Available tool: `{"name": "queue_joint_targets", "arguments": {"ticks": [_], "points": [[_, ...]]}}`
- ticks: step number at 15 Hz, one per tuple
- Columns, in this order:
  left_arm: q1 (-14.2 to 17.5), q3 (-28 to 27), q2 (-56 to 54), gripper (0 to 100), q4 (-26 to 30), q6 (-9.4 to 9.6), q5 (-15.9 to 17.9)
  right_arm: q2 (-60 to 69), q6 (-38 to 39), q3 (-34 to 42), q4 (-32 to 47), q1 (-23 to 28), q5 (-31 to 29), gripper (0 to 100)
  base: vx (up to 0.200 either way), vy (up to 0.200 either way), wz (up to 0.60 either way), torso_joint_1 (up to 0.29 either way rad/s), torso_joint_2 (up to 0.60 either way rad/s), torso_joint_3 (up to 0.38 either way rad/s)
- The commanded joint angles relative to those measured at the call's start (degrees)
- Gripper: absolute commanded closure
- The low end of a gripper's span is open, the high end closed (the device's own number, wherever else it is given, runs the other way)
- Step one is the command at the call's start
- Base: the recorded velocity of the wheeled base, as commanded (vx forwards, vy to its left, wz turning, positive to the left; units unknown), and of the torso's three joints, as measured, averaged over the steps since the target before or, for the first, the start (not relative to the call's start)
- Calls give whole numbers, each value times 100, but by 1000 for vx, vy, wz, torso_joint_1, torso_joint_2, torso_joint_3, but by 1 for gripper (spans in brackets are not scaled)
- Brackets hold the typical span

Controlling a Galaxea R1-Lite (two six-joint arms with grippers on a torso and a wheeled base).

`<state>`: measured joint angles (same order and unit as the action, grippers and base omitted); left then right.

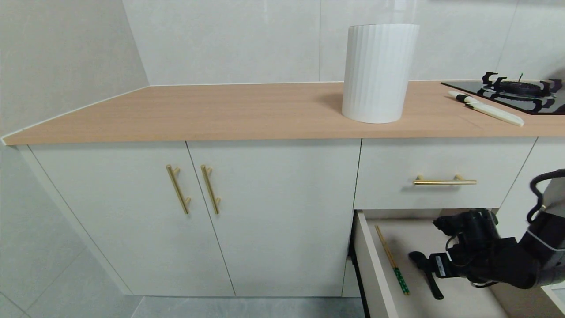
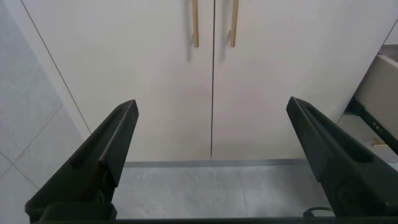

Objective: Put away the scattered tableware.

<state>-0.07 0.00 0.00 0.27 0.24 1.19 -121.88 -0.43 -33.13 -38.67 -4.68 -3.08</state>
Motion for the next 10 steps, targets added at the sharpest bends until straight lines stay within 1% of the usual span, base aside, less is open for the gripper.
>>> {"name": "queue_joint_targets", "arguments": {"ticks": [1,3,5,7,8,9,10], "points": [[-1,0,9,0,0,2,4,1703,-1,431,184,-103,18,0,0,0,0,0,0,0],[-1,0,0,0,0,2,4,2643,16,615,931,-340,1,0,0,0,0,0,0,0],[-1,0,0,0,0,2,-5,3144,34,738,1230,-411,-17,0,0,0,0,0,0,0],[-1,0,9,0,0,2,-5,3962,122,940,1828,-420,-149,0,0,0,0,0,0,0],[-1,0,0,0,8,64,4,4392,122,1011,2267,-411,-210,0,0,0,0,0,0,0],[-1,0,0,0,8,292,4,4797,131,1072,2584,-411,-201,0,0,0,0,0,0,0],[-1,0,0,0,8,310,-5,5157,139,1151,2856,-428,-140,0,0,0,0,0,0,0]]}}
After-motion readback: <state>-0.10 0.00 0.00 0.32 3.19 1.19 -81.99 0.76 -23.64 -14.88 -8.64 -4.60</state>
